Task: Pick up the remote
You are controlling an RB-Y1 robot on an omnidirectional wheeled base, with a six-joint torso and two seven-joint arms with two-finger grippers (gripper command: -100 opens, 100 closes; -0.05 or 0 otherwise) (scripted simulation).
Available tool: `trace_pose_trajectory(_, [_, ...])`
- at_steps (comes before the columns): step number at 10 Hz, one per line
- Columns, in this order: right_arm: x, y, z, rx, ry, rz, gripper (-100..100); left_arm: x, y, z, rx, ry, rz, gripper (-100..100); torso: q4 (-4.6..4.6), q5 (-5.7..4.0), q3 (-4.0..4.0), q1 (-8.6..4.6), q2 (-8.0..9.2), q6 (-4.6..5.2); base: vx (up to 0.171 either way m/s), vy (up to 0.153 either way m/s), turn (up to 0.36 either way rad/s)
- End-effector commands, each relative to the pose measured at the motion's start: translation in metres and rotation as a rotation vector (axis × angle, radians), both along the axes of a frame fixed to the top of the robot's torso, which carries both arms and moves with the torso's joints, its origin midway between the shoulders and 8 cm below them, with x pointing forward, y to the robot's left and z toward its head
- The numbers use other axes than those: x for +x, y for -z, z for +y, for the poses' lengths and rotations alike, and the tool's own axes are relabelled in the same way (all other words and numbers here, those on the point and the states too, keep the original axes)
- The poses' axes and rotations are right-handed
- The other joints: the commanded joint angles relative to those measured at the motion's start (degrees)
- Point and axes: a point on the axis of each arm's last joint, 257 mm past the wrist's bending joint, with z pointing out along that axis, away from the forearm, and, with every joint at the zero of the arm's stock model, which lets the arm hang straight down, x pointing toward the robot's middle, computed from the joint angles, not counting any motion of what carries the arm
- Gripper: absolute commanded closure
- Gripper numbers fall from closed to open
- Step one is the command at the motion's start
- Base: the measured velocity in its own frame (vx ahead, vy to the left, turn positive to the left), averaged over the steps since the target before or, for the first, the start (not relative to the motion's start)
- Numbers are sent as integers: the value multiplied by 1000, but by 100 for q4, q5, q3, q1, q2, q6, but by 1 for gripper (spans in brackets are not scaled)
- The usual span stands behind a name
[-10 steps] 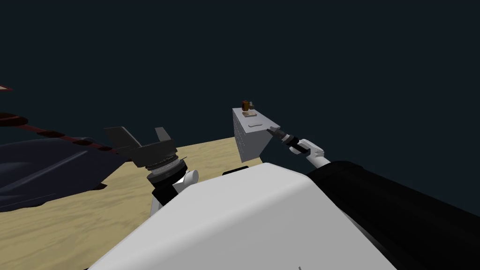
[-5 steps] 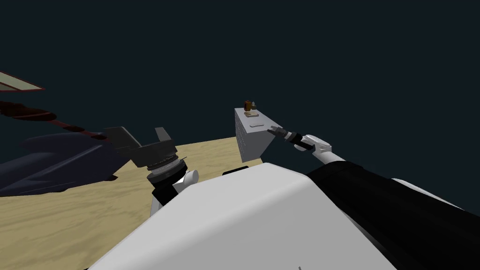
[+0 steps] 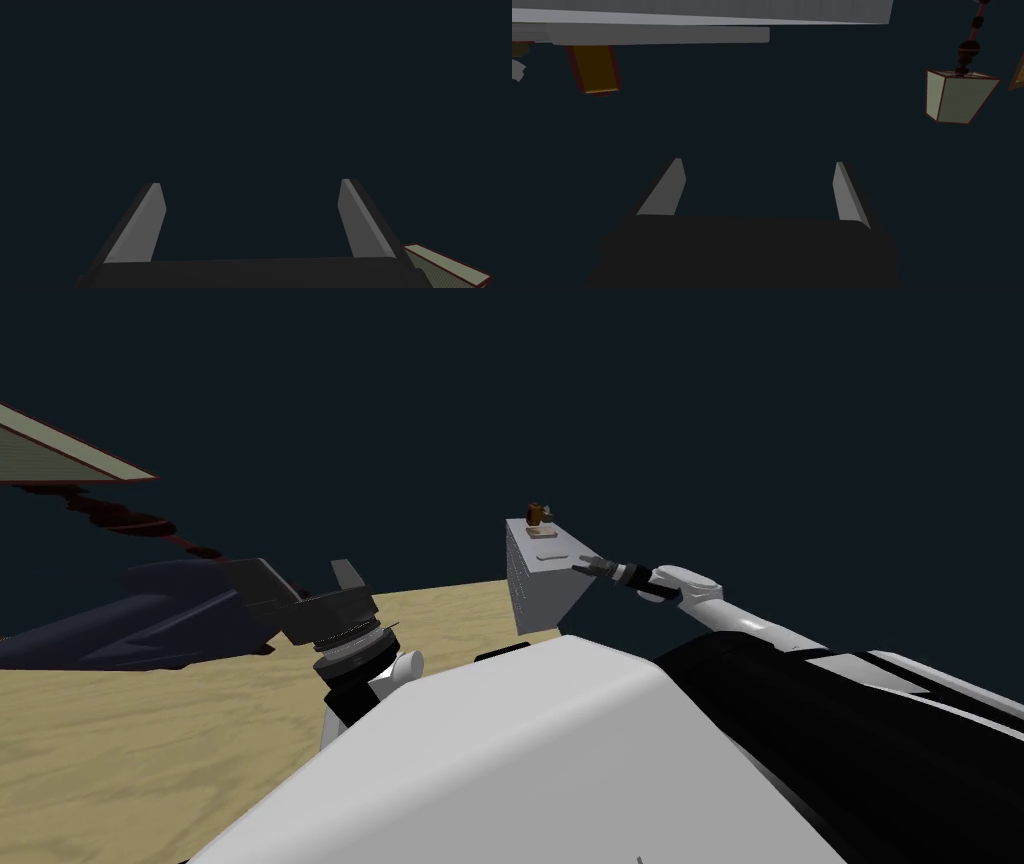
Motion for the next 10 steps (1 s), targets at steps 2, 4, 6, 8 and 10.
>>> trace_pose_trajectory(2, [1,1,-6,-88,-29,41,-100,0,0,0,0,0,0,0,0,-1,1,-4,1,-4,-9,-36,136])
trace_pose_trajectory(4, [-1,5,-11,-147,-48,76,-100,0,0,0,0,0,0,0,0,0,1,3,1,2,-7,-15,83])
trace_pose_trajectory(6, [-2,8,-17,-213,-70,114,-100,0,0,0,0,0,0,0,0,0,0,1,0,-1,-5,-33,197])
trace_pose_trajectory(8, [1,2,-17,-250,-85,119,-100,0,0,0,0,0,0,0,0,-2,-1,-4,-1,2,-3,-29,30])
trace_pose_trajectory(10, [0,3,-22,-321,-110,160,-100,0,0,0,0,0,0,0,-1,0,-1,1,-2,-5,-3,-29,182])
